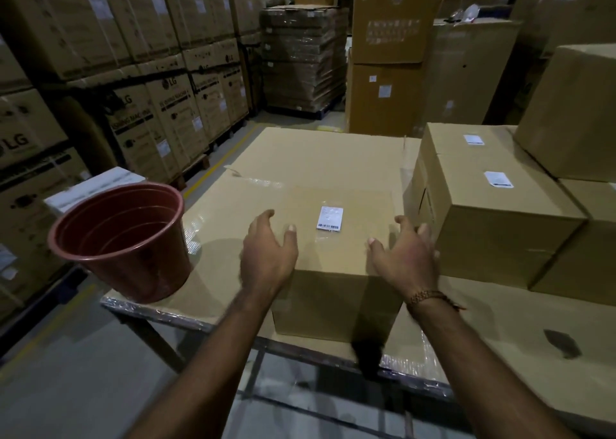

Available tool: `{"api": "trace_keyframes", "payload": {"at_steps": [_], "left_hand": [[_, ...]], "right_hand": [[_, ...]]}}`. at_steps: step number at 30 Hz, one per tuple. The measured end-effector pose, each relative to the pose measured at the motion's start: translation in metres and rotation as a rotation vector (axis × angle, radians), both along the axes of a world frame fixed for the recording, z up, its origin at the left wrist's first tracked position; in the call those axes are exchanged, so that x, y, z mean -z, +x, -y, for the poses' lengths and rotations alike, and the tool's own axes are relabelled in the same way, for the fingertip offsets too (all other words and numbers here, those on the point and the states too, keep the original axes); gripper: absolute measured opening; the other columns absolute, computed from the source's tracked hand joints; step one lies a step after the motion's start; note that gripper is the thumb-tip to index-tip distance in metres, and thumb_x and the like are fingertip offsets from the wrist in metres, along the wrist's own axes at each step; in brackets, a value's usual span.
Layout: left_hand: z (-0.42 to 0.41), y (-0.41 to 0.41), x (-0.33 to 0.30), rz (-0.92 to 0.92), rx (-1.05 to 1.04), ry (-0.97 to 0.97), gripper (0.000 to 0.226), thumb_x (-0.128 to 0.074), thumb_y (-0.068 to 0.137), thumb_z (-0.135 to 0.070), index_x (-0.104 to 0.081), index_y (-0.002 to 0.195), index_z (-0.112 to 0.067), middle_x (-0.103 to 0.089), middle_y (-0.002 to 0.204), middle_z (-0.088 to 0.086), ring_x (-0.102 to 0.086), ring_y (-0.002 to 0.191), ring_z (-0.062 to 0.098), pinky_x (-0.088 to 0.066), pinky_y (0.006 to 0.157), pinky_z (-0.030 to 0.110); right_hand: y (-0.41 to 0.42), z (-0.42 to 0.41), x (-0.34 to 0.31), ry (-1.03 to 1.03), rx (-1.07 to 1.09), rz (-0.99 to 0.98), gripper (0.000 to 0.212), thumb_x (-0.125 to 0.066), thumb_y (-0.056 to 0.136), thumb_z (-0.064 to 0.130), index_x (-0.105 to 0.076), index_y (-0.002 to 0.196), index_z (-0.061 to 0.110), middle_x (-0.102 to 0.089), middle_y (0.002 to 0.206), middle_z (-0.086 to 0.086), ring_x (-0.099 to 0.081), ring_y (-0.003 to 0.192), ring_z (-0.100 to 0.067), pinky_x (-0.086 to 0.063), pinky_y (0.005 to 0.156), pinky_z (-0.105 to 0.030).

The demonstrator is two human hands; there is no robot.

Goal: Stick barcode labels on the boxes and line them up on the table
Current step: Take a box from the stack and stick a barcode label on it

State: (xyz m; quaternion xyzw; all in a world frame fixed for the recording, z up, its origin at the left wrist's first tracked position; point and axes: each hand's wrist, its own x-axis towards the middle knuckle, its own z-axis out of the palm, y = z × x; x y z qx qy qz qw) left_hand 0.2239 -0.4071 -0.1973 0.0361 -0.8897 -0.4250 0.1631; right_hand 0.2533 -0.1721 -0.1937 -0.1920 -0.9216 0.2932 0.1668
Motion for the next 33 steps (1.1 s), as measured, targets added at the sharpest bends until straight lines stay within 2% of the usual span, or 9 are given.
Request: {"api": "trace_keyframes", "payload": {"at_steps": [3,8,12,16,19,23,28,33], "left_hand": [[-0.018,-0.017,-0.013,-0.125,0.079,-0.125,0.044,-0.062,0.097,-0.04,-0.061,0.139,-0.026,-0.051,0.153,0.002,-0.049,0.138,0.024,-0.043,0.112,0.041],[-0.033,-0.044,-0.012,-0.089,0.298,-0.29,0.036,-0.063,0.101,-0.039,-0.066,0.136,-0.033,-0.043,0.162,0.004,-0.035,0.15,0.023,-0.031,0.122,0.044],[-0.031,-0.06,-0.007,0.062,0.419,-0.503,0.055,-0.057,0.1,-0.057,-0.052,0.151,-0.039,-0.023,0.172,0.013,-0.015,0.159,0.03,-0.013,0.127,0.056],[-0.02,-0.068,-0.008,0.187,0.491,-0.544,0.068,-0.05,0.096,-0.073,-0.036,0.158,-0.049,-0.005,0.176,0.011,0.002,0.162,0.026,0.004,0.126,0.062],[-0.014,-0.071,-0.008,0.257,0.521,-0.538,0.076,-0.046,0.091,-0.083,-0.025,0.159,-0.058,0.002,0.177,0.007,0.009,0.162,0.023,-0.003,0.125,0.065],[-0.014,-0.072,-0.01,0.338,0.546,-0.569,0.083,-0.05,0.089,-0.083,-0.014,0.161,-0.059,0.015,0.176,0.002,0.02,0.16,0.019,-0.018,0.121,0.064],[-0.015,-0.078,-0.014,0.409,0.59,-0.589,0.094,-0.051,0.088,-0.084,-0.001,0.162,-0.057,0.026,0.173,0.001,0.029,0.158,0.023,-0.017,0.12,0.069],[-0.016,-0.088,-0.018,0.46,0.615,-0.588,0.103,-0.057,0.082,-0.087,0.001,0.162,-0.058,0.028,0.173,0.0,0.033,0.156,0.026,-0.013,0.121,0.071]], "right_hand": [[-0.013,0.005,-0.01,0.112,-0.064,-0.051,0.058,-0.07,0.094,0.046,-0.055,0.145,0.022,-0.051,0.139,-0.01,-0.044,0.134,-0.031,-0.036,0.113,-0.047],[-0.042,0.015,-0.017,0.09,-0.276,-0.075,0.039,-0.064,0.1,0.032,-0.064,0.137,0.019,-0.057,0.135,-0.005,-0.047,0.131,-0.026,-0.045,0.11,-0.044],[-0.065,0.024,-0.021,0.073,-0.389,-0.06,0.032,-0.062,0.1,0.021,-0.067,0.132,0.018,-0.06,0.126,-0.003,-0.061,0.116,-0.023,-0.054,0.099,-0.043],[-0.084,0.031,-0.021,0.102,-0.424,-0.011,0.032,-0.062,0.102,0.026,-0.066,0.133,0.019,-0.061,0.124,-0.002,-0.064,0.111,-0.023,-0.055,0.097,-0.044],[-0.096,0.035,-0.018,0.115,-0.424,0.035,0.036,-0.063,0.102,0.031,-0.066,0.136,0.019,-0.058,0.124,-0.002,-0.066,0.11,-0.024,-0.056,0.097,-0.043],[-0.109,0.034,-0.012,0.17,-0.382,0.084,0.039,-0.066,0.1,0.037,-0.066,0.135,0.019,-0.057,0.122,-0.003,-0.064,0.107,-0.026,-0.055,0.094,-0.039],[-0.117,0.027,-0.01,0.149,-0.393,0.071,0.043,-0.072,0.094,0.036,-0.071,0.133,0.017,-0.059,0.115,-0.006,-0.065,0.105,-0.025,-0.053,0.096,-0.037],[-0.116,0.023,-0.001,0.128,-0.372,-0.003,0.043,-0.076,0.091,0.036,-0.075,0.13,0.017,-0.057,0.108,-0.001,-0.063,0.1,-0.02,-0.052,0.092,-0.031]]}}
